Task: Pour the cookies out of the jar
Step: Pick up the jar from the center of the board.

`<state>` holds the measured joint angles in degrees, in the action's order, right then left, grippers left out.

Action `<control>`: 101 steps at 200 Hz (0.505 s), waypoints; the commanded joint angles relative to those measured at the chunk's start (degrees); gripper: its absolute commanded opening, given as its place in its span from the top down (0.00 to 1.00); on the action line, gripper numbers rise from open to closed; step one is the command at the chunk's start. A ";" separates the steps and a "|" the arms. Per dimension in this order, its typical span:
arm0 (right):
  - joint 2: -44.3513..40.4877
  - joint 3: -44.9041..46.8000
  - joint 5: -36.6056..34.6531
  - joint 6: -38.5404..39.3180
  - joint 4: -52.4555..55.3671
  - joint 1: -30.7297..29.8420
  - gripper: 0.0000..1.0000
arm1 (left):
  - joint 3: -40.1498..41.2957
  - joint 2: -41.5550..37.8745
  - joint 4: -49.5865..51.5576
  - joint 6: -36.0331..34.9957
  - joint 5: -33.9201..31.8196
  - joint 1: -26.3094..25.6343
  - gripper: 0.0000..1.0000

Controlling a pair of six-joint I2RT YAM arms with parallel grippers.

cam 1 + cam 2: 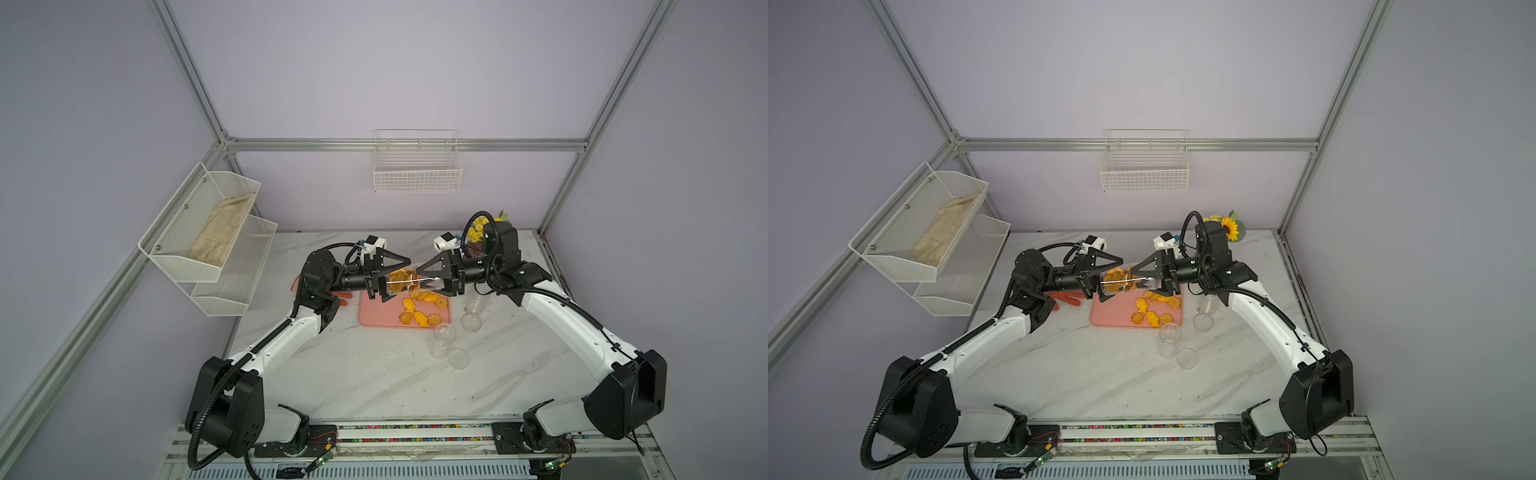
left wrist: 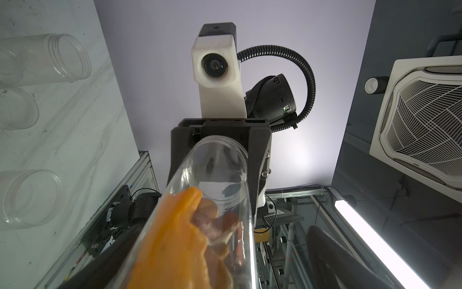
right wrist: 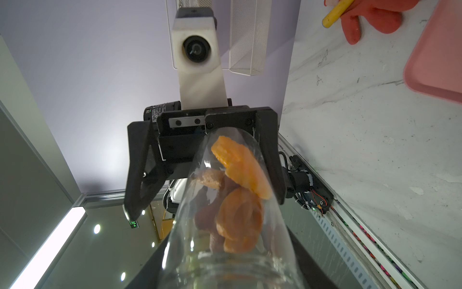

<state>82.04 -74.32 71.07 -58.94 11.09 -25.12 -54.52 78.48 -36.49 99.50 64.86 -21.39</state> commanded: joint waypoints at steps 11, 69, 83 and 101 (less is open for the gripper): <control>0.30 0.43 1.97 3.37 2.38 -0.23 0.43 | -2.98 -2.45 -1.57 0.18 1.23 -0.12 0.00; 1.76 -0.04 1.46 4.41 3.14 -0.22 0.43 | -1.90 -3.24 -1.09 -0.16 1.70 -0.23 0.00; 1.89 0.05 1.10 4.58 3.36 -0.21 0.43 | -1.90 -3.33 -1.15 -0.18 1.77 -0.28 0.03; 2.07 0.08 0.76 4.80 3.59 -0.27 0.43 | -1.90 -3.33 -1.30 -0.26 1.85 -0.23 0.10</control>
<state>82.96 -74.35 72.88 -55.51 12.21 -25.12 -54.50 78.19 -34.11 99.44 66.30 -21.54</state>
